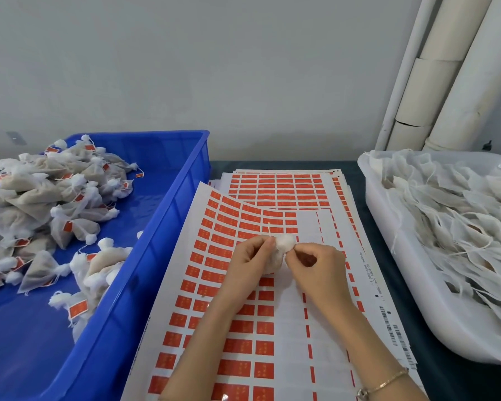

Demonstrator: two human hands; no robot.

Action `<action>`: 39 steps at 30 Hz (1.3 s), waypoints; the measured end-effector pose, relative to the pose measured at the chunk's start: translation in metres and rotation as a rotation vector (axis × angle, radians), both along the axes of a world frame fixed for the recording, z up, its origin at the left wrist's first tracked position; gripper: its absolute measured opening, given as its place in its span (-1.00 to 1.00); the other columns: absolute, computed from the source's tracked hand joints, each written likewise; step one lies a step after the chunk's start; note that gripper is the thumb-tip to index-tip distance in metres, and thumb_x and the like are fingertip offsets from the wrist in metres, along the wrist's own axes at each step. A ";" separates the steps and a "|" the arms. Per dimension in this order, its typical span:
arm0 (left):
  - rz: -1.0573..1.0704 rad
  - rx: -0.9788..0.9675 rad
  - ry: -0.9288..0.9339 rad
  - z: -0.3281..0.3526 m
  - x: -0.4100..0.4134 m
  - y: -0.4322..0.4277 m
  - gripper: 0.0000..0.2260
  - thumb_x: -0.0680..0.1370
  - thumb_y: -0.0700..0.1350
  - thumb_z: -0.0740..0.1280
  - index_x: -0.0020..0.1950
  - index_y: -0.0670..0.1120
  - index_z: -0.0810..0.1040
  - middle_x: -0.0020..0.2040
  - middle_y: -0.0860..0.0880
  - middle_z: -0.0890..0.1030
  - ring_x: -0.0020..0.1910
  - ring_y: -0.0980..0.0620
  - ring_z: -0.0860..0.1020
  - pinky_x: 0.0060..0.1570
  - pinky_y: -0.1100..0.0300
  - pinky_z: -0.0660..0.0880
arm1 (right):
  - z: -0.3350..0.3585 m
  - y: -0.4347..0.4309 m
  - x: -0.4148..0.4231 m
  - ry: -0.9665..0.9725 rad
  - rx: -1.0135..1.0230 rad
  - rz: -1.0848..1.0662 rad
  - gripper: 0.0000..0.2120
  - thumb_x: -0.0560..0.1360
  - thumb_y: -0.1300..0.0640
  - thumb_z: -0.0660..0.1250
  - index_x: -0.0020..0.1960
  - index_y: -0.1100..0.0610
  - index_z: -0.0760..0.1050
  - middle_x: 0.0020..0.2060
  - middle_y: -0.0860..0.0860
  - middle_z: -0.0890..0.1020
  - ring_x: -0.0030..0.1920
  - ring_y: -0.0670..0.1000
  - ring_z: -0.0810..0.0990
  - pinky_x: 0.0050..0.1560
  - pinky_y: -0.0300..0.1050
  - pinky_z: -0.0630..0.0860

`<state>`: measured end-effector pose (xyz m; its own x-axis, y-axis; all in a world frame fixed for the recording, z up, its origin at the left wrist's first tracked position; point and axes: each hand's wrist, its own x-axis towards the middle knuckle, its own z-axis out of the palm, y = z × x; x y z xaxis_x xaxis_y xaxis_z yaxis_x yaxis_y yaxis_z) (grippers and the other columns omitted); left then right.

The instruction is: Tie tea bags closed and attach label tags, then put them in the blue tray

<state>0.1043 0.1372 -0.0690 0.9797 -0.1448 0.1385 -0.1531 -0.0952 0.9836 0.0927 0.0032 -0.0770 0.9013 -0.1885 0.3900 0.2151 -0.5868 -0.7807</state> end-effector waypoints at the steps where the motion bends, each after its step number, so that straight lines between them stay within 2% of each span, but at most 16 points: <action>1: -0.014 0.016 -0.010 0.000 0.000 0.000 -0.81 0.62 -0.06 0.24 -0.08 0.04 0.63 -0.20 0.12 0.61 -0.16 0.25 0.54 -0.13 0.49 0.44 | -0.001 -0.001 0.000 0.012 -0.006 0.008 -0.83 0.45 0.05 0.44 -0.29 -0.07 0.53 -0.42 -0.23 0.52 -0.39 -0.14 0.54 -0.29 -0.43 0.38; 6: 0.040 0.110 -0.032 -0.003 0.002 0.001 -0.75 0.60 -0.12 0.28 -0.22 -0.15 0.64 -0.36 -0.09 0.53 -0.36 0.17 0.46 -0.27 0.41 0.43 | -0.008 -0.007 0.003 0.086 -0.088 -0.002 -0.85 0.42 -0.05 0.44 -0.21 0.02 0.65 -0.32 -0.08 0.66 -0.38 -0.13 0.54 -0.28 -0.36 0.44; 9: 0.066 0.133 -0.015 -0.003 0.003 0.004 -0.74 0.58 -0.12 0.30 -0.25 -0.20 0.62 -0.43 -0.08 0.49 -0.44 0.16 0.43 -0.35 0.40 0.41 | -0.010 -0.007 0.005 0.054 -0.097 -0.013 -0.86 0.42 -0.03 0.45 -0.15 0.03 0.68 -0.25 -0.07 0.69 -0.35 -0.17 0.52 -0.25 -0.39 0.40; 11: 0.060 0.125 -0.014 -0.001 0.002 0.006 -0.78 0.58 -0.09 0.31 -0.20 -0.12 0.66 -0.36 -0.08 0.57 -0.38 0.07 0.50 -0.31 0.39 0.46 | -0.011 -0.006 0.006 0.033 -0.083 -0.012 -0.86 0.42 -0.02 0.45 -0.12 0.03 0.69 -0.22 -0.05 0.70 -0.33 -0.19 0.50 -0.23 -0.39 0.39; 13: 0.059 0.104 -0.025 0.001 0.000 0.007 -0.85 0.56 -0.08 0.33 -0.13 0.01 0.69 -0.24 -0.02 0.65 -0.23 0.03 0.59 -0.22 0.35 0.52 | -0.011 -0.005 0.007 0.009 -0.071 -0.018 -0.87 0.41 -0.01 0.46 -0.13 0.04 0.69 -0.22 -0.04 0.70 -0.34 -0.19 0.50 -0.25 -0.39 0.38; 17: 0.078 0.084 -0.056 0.006 -0.002 0.008 -0.88 0.54 -0.10 0.37 -0.04 0.13 0.65 -0.18 0.21 0.68 -0.12 0.20 0.62 -0.20 0.43 0.51 | -0.011 -0.005 0.007 -0.011 -0.044 -0.039 -0.85 0.41 0.00 0.47 -0.09 0.04 0.69 -0.22 -0.06 0.70 -0.34 -0.20 0.51 -0.26 -0.38 0.41; 22: 0.122 0.022 -0.019 0.008 -0.002 0.007 -0.89 0.54 -0.12 0.37 -0.05 0.09 0.65 -0.14 0.15 0.67 -0.10 0.23 0.61 -0.21 0.43 0.51 | -0.005 -0.003 0.004 -0.101 0.012 0.069 -0.81 0.41 0.00 0.42 -0.07 0.07 0.69 -0.23 -0.05 0.69 -0.31 -0.14 0.56 -0.26 -0.38 0.48; 24: 0.125 0.005 0.011 0.008 -0.002 0.008 -0.89 0.53 -0.11 0.37 -0.06 0.10 0.65 -0.13 0.14 0.67 -0.07 0.20 0.60 -0.19 0.41 0.52 | -0.001 0.000 0.001 -0.190 0.007 0.109 -0.76 0.39 0.00 0.37 -0.05 0.11 0.68 -0.20 -0.06 0.68 -0.28 -0.19 0.56 -0.26 -0.44 0.51; 26: 0.097 -0.024 0.044 0.007 -0.001 0.010 -0.90 0.53 -0.10 0.38 -0.02 0.05 0.67 -0.09 0.09 0.68 -0.04 0.12 0.62 -0.13 0.33 0.54 | 0.000 0.001 -0.001 -0.264 -0.018 0.135 -0.76 0.39 0.04 0.37 -0.04 0.15 0.68 -0.17 -0.09 0.65 -0.23 -0.26 0.54 -0.18 -0.50 0.50; 29: 0.053 -0.073 0.080 0.008 -0.001 0.012 -0.88 0.52 -0.10 0.38 0.01 0.00 0.69 -0.09 0.05 0.70 -0.05 0.06 0.63 -0.13 0.29 0.54 | 0.001 -0.001 -0.003 -0.300 -0.056 0.170 -0.77 0.38 0.08 0.39 -0.03 0.16 0.68 -0.14 -0.09 0.64 -0.18 -0.29 0.52 -0.12 -0.54 0.48; 32: 0.035 -0.079 0.102 0.008 -0.001 0.012 -0.89 0.52 -0.08 0.38 -0.06 0.09 0.70 -0.12 0.08 0.70 -0.09 0.10 0.65 -0.21 0.33 0.54 | 0.002 -0.002 -0.004 -0.299 -0.063 0.204 -0.77 0.38 0.06 0.40 -0.03 0.15 0.68 -0.13 -0.03 0.68 -0.19 -0.26 0.53 -0.11 -0.52 0.49; 36: 0.009 -0.049 0.093 0.008 0.000 0.013 -0.87 0.51 -0.02 0.37 -0.12 0.17 0.70 -0.11 0.10 0.70 -0.07 0.12 0.64 -0.17 0.31 0.54 | 0.004 -0.003 -0.005 -0.291 -0.074 0.233 -0.76 0.37 0.06 0.40 -0.05 0.17 0.69 -0.15 0.01 0.69 -0.19 -0.20 0.56 -0.13 -0.52 0.49; 39: -0.047 -0.068 0.099 0.012 -0.003 0.013 -0.87 0.49 0.02 0.36 -0.12 0.18 0.71 -0.12 0.09 0.70 -0.09 0.13 0.64 -0.21 0.35 0.53 | 0.005 -0.004 -0.006 -0.278 -0.087 0.260 -0.76 0.37 0.06 0.39 -0.05 0.17 0.69 -0.15 0.01 0.70 -0.18 -0.17 0.57 -0.14 -0.49 0.50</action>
